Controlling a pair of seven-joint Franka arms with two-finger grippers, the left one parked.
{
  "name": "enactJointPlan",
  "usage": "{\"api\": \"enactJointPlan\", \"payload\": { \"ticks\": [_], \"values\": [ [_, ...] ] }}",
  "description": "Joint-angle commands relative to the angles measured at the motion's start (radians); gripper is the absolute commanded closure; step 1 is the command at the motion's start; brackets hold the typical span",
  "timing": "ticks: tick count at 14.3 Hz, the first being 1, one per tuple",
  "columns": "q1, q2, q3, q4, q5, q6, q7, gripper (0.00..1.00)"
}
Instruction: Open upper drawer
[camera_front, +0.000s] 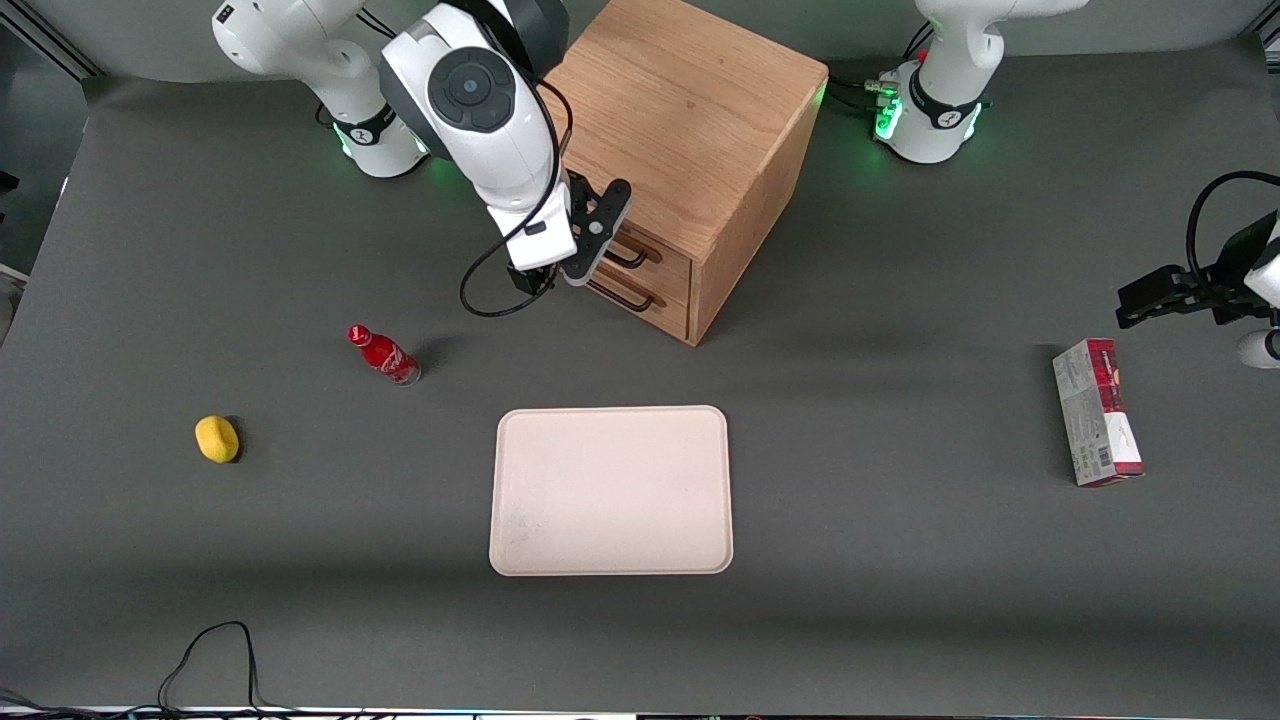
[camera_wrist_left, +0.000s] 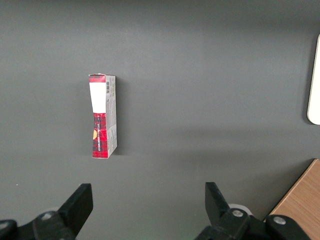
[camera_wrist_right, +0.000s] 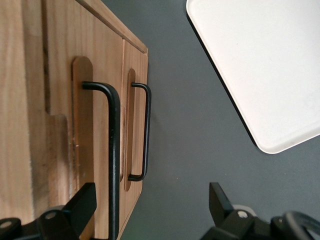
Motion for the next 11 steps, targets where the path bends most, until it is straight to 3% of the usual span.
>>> {"api": "enactJointPlan", "payload": {
  "ticks": [1, 11],
  "values": [
    [0.003, 0.008, -0.007, -0.018, 0.023, 0.034, -0.03, 0.0],
    [0.006, 0.055, -0.007, -0.033, 0.012, 0.088, -0.033, 0.0]
  ]
}}
